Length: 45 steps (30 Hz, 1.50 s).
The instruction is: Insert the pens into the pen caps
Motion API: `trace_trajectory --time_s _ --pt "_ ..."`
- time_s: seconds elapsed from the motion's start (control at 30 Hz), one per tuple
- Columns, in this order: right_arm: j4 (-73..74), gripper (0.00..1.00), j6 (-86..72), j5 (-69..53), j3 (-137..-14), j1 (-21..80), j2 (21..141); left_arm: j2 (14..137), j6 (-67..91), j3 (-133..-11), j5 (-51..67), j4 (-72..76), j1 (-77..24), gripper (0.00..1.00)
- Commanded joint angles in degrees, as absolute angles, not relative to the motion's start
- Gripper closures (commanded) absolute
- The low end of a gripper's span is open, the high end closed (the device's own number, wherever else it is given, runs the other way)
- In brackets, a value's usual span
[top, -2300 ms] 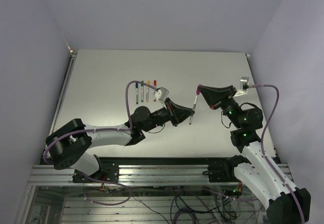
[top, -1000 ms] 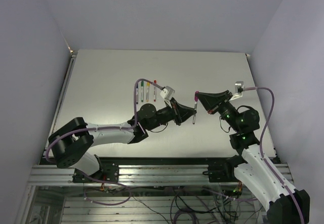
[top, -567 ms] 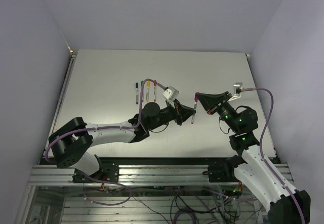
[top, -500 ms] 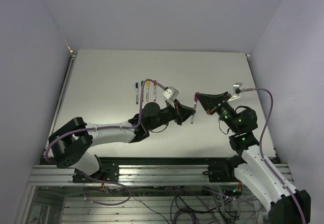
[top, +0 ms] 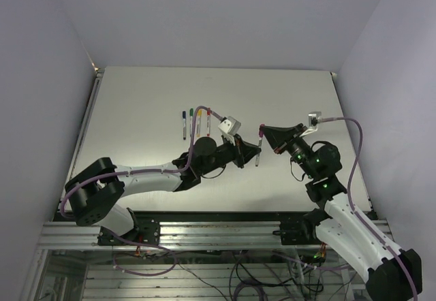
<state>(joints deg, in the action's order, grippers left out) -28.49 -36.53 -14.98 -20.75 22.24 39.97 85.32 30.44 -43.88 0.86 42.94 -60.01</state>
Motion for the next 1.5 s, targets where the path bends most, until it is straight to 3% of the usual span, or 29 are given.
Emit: trace_trajectory --time_s 0.0,0.17,0.27,0.4,0.47,0.73,1.1,1.47 --pt "-15.60 1.00 -33.17 -17.28 -22.41 24.03 43.32 80.24 29.87 -48.21 -4.85 55.92 -58.31 0.93" --pt "-16.00 1.00 -30.38 -11.72 -29.26 24.02 45.67 79.34 31.01 -45.31 -6.29 50.48 -58.33 0.93" --pt "-16.96 0.82 -28.43 -9.56 -34.11 24.00 46.70 79.59 32.25 -43.57 -8.97 44.80 -58.29 0.93" --pt "-18.00 0.42 -26.08 -7.34 -40.34 24.00 47.57 81.79 33.93 -41.99 -11.73 39.34 -58.34 0.93" --pt "-18.22 0.33 -25.46 -5.94 -42.25 24.02 47.23 83.09 34.77 -41.40 -12.96 37.76 -58.28 0.93" --pt "-11.91 0.31 -25.52 0.54 -40.74 24.02 42.34 88.66 33.66 -45.79 -18.66 28.97 -56.55 0.93" --pt "3.02 0.31 -29.10 9.70 -32.12 24.05 36.61 102.42 33.06 -62.79 -12.82 15.04 -43.08 0.93" --pt "6.89 0.32 -30.58 11.60 -30.62 23.99 34.36 118.12 29.48 -80.41 -10.84 1.30 -39.48 0.93"
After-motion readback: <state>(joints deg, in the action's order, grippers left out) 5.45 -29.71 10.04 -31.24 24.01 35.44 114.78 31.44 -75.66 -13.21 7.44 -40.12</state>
